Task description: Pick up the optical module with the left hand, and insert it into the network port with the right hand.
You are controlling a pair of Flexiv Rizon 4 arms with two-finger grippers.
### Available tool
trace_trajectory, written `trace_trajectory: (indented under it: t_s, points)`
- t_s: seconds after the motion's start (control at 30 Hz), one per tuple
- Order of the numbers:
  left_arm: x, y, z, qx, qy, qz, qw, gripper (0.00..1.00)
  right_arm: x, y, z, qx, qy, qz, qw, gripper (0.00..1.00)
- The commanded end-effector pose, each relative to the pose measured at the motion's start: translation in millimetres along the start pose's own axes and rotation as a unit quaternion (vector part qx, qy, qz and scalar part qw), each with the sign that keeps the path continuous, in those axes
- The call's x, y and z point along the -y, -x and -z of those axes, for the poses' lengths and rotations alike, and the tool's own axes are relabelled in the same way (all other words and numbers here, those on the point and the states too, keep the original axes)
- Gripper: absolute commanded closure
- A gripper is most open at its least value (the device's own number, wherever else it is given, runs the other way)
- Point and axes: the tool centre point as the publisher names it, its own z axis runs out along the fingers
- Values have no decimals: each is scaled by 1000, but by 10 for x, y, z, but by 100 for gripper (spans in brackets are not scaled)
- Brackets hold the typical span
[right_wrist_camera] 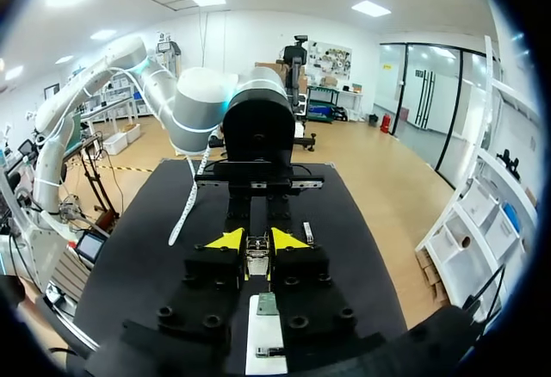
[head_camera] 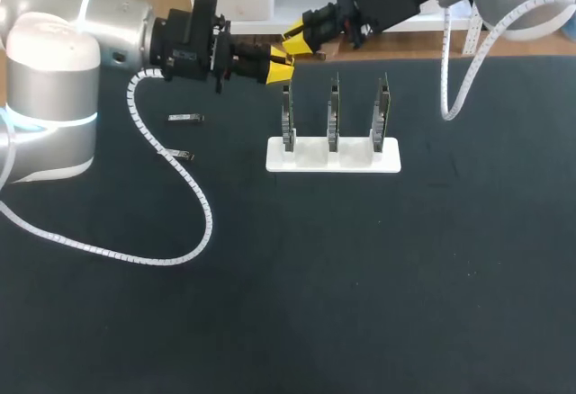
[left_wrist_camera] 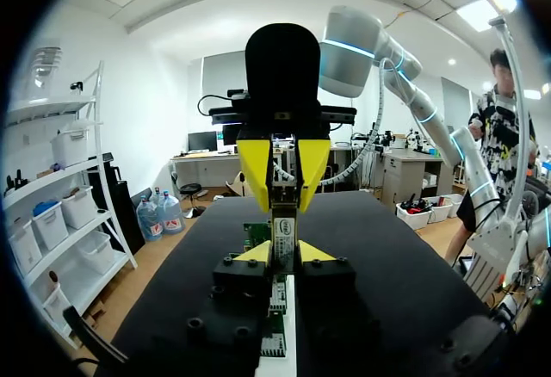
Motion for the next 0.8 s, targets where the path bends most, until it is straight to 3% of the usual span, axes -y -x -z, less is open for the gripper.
trace_trajectory:
  t_s: [0.03, 0.07, 0.1, 0.8]
  points:
    - [-17, 7, 9, -2, -2, 1, 1000, 78, 28, -4, 13, -1, 2, -1, 1000, 100]
    - [-17, 7, 9, -2, -2, 1, 1000, 45, 31, -4, 13, -1, 3, -1, 1000, 100]
    - [-17, 7, 9, -2, -2, 1, 1000, 0, 34, -4, 13, -1, 3, -1, 1000, 100]
    - [-17, 7, 9, -2, -2, 1, 1000, 0, 81, 5, 7, 1, 5, -4, 1000, 100]
